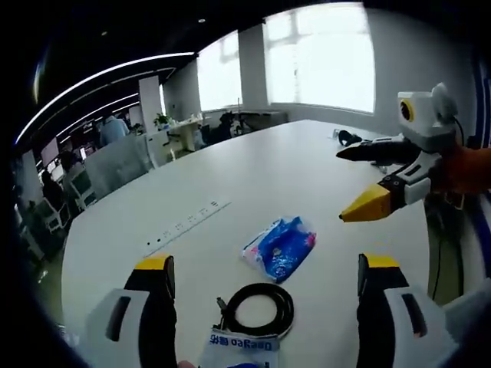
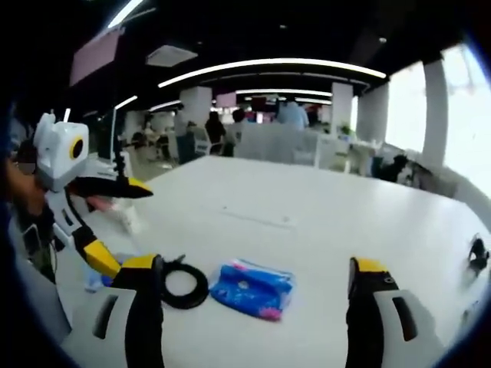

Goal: Arrange the tabletop items into an orderly group along one side of the table until the central work area is clear of visible clutter.

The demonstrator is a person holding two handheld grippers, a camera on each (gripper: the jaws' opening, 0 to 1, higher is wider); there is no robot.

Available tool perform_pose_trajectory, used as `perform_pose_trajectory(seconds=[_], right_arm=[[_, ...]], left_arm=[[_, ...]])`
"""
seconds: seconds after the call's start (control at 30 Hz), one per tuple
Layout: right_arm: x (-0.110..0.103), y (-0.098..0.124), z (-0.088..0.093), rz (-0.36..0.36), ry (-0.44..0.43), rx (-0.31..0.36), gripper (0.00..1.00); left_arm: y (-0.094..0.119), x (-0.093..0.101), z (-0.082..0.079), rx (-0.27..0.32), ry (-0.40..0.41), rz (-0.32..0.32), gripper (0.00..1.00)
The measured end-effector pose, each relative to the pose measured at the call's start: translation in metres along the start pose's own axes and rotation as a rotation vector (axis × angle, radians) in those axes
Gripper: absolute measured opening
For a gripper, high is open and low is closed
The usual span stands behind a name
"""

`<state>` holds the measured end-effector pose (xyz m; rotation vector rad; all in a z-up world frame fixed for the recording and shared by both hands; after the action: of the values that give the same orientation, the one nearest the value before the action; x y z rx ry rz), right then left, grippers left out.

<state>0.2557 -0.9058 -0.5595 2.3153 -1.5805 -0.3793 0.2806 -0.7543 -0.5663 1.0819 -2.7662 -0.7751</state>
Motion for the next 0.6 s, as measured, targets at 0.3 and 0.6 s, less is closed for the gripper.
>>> perform_pose_trajectory(seconds=[0.3, 0.6], right_arm=[[-0.023, 0.006, -0.005, -0.01, 0.051, -0.012, 1.0], [-0.041, 0.009, -0.014, -0.004, 0.075, -0.013, 0.98]], left_arm=[[0.03, -0.004, 0.008, 0.014, 0.004, 0.004, 0.99], [0.055, -0.018, 0.014, 0.028, 0.008, -0.003, 0.99]])
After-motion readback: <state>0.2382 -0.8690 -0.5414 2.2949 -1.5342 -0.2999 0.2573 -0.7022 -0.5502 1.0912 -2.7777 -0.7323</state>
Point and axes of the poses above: the point that each gripper's makers call its tool centre point, and the gripper's own axes: y roughly backward along the fingers, x roughly to its right, z roughly out of its underside, the point moved 2 cm from there along y, roughly backward along the fingers, and after that the axes turned 8 degrees about -z, right-handed, at the moved point
